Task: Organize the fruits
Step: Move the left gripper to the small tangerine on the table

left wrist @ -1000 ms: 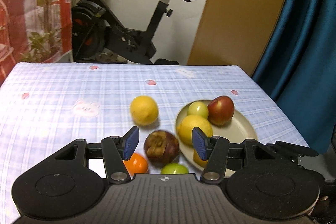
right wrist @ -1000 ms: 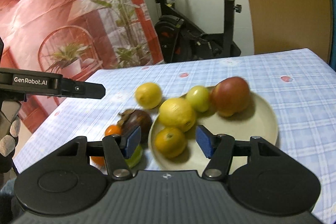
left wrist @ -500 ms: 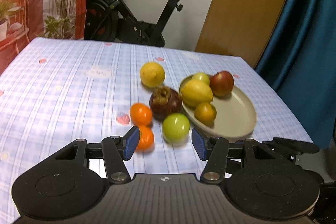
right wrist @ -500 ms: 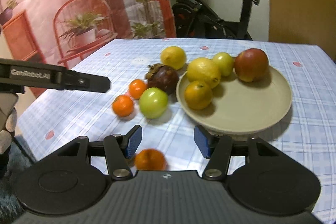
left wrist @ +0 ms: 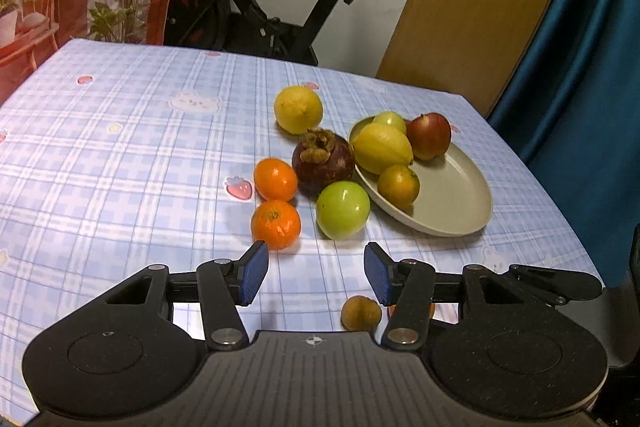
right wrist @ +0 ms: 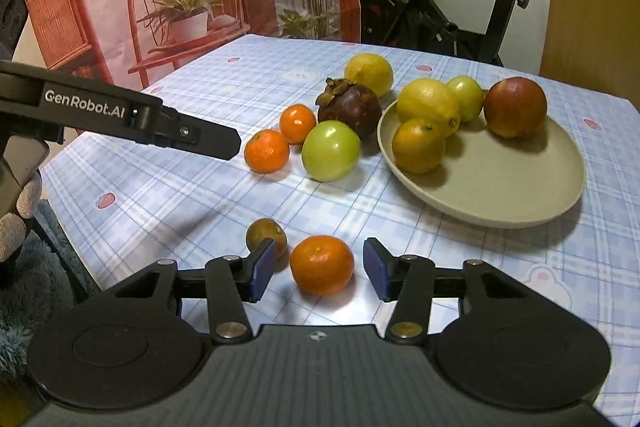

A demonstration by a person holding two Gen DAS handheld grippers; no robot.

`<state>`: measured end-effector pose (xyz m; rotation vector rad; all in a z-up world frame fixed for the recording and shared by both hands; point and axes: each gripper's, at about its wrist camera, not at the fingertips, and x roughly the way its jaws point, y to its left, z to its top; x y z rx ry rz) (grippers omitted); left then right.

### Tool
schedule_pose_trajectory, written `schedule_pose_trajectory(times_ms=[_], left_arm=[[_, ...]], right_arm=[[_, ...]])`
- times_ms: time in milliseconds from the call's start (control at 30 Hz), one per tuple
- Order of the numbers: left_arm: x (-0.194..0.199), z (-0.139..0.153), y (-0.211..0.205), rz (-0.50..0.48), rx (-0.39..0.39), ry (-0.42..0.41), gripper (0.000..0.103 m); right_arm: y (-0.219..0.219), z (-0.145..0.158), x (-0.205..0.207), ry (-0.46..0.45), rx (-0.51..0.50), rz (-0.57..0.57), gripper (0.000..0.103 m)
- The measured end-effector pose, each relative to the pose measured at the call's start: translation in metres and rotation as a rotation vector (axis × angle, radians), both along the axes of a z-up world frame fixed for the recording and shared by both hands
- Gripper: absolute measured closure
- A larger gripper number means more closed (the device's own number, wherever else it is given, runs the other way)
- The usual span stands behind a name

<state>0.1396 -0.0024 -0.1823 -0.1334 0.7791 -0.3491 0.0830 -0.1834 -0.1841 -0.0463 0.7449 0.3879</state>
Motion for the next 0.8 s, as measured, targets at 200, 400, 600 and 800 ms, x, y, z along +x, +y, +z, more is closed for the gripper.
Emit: schedule_pose_trajectory(times_ms=[200, 400, 600, 800], left_arm=[[-0.0004, -0.0047, -0.0038, -0.012, 0.01, 0.011, 0.048], [-0.0011, -0.006, -0.0039, -0.008, 0.017, 0.018, 0.049], [-0.0015, -0.0055, -0.0053, -0.009, 0.031, 0.011, 0.049], [-0.0008, -0.006, -0.0055, -0.011, 0.036, 0.014, 0.049]], right_arm=[[-0.0028, -0.0035, 0.0007, 0.01, 0.011, 0.001, 0.054], [-0.0036, -0.006, 0.0012, 0.015, 0.016, 0.001, 0.056], [-0.0041, -0.0066, 0.0007, 0.013, 0.02, -0.005, 0.06], [-0.0037, -0.0075, 0.001, 0.016, 0.021, -0.002, 0.062]])
